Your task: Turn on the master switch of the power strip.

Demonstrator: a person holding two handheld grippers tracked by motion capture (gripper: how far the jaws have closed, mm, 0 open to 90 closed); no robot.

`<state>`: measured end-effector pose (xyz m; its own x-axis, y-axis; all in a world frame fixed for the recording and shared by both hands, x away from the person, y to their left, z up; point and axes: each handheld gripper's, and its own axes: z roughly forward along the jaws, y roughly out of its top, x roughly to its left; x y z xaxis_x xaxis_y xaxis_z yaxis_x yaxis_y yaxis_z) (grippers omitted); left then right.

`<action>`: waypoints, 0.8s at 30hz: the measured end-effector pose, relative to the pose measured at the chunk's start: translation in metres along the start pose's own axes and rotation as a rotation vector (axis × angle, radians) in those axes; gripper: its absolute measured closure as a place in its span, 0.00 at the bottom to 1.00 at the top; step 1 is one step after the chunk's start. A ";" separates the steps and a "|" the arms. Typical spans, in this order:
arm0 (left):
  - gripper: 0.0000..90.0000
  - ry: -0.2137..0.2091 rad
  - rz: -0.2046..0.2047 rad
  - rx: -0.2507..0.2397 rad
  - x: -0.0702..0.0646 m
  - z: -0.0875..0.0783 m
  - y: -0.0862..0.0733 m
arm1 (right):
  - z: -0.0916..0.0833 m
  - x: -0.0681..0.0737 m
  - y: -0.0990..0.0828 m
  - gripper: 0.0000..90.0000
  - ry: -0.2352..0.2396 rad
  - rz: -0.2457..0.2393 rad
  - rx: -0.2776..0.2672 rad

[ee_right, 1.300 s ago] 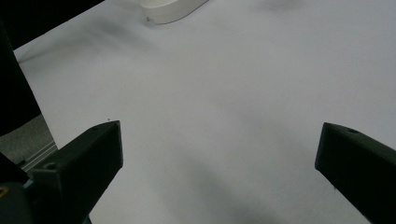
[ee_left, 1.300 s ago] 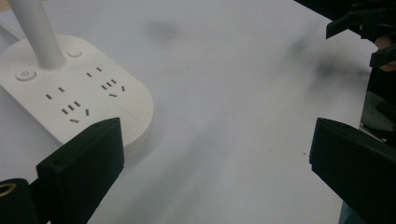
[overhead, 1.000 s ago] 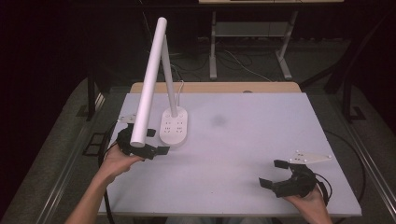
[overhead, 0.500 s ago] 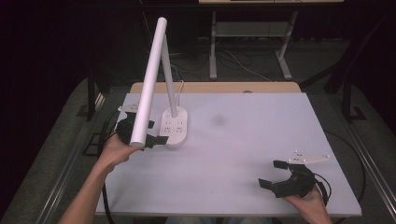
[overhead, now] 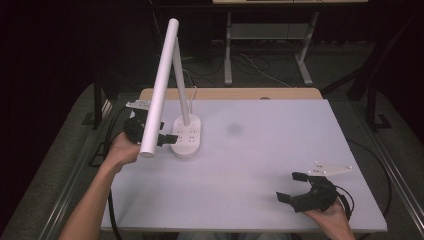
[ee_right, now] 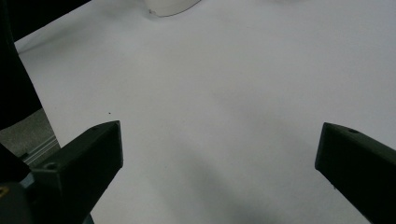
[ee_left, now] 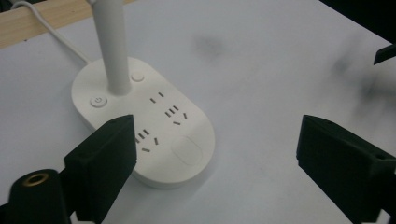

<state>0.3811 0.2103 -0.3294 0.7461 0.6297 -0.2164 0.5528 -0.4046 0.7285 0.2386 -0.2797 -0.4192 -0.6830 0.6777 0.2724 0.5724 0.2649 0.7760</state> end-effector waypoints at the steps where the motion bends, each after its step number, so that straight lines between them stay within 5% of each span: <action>1: 0.15 0.003 -0.004 0.000 0.002 0.000 0.001 | 0.000 0.000 0.000 0.00 0.000 0.000 0.001; 24: 0.61 0.075 -0.051 -0.044 0.042 0.010 0.009 | -0.002 -0.002 0.000 0.00 -0.009 0.016 -0.006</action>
<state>0.4208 0.2268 -0.3384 0.6866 0.6973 -0.2059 0.5714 -0.3425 0.7458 0.2392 -0.2828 -0.4191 -0.6693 0.6883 0.2797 0.5804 0.2494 0.7752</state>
